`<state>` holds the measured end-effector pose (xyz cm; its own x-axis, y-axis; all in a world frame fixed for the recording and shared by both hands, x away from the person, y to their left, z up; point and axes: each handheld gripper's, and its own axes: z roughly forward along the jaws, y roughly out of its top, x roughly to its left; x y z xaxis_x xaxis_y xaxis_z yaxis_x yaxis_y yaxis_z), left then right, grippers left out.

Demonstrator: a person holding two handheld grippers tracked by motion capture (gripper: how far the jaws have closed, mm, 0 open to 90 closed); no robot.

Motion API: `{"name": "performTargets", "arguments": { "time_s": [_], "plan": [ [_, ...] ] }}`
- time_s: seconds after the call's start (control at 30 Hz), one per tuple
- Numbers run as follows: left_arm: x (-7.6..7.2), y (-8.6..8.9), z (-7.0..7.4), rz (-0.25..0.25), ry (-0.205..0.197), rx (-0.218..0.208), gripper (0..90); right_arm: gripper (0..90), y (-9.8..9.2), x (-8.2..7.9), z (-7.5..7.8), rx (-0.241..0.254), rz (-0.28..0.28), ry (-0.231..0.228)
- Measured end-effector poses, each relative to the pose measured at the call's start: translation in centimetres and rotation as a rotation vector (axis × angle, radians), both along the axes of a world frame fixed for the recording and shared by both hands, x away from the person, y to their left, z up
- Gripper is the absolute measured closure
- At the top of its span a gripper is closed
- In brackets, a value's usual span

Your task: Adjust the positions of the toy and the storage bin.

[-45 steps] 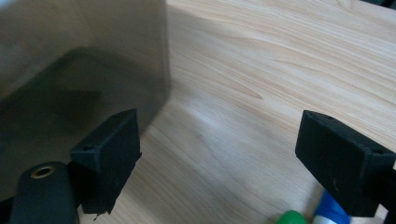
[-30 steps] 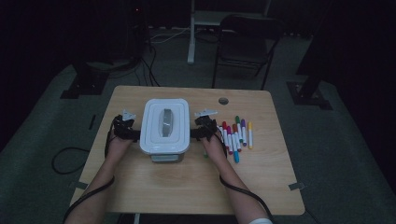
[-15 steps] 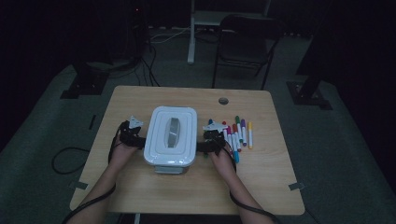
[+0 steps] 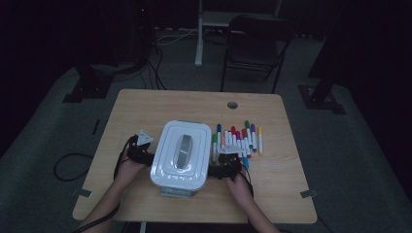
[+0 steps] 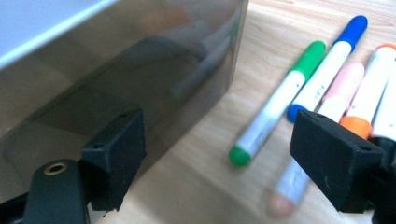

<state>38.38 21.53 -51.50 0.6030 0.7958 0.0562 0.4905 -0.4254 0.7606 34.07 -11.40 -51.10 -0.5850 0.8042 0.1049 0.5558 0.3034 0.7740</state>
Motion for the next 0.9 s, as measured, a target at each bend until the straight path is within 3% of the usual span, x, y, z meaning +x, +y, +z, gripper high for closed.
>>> {"name": "performTargets", "arguments": {
  "time_s": [0.23, 0.47, 0.63, 0.9],
  "plan": [
    [0.3, 0.4, -0.3, -0.017, 0.007, -0.029, 2.5, 18.1, -0.2, -2.1, -0.2, 0.017, 0.021, 0.006],
    [1.2, 1.1, -0.6, -0.035, 0.004, -0.060, 2.4, 16.8, -0.1, -2.4, -0.7, 0.053, 0.049, 0.016],
    [1.9, 1.9, -0.8, 0.002, 0.012, -0.074, 2.4, 12.9, 0.5, -2.6, -0.6, 0.047, 0.090, 0.012],
    [2.4, 3.1, -1.3, 0.043, 0.034, -0.063, 2.4, 12.5, 1.8, -2.6, -0.6, 0.038, 0.128, -0.005]
  ]
}}
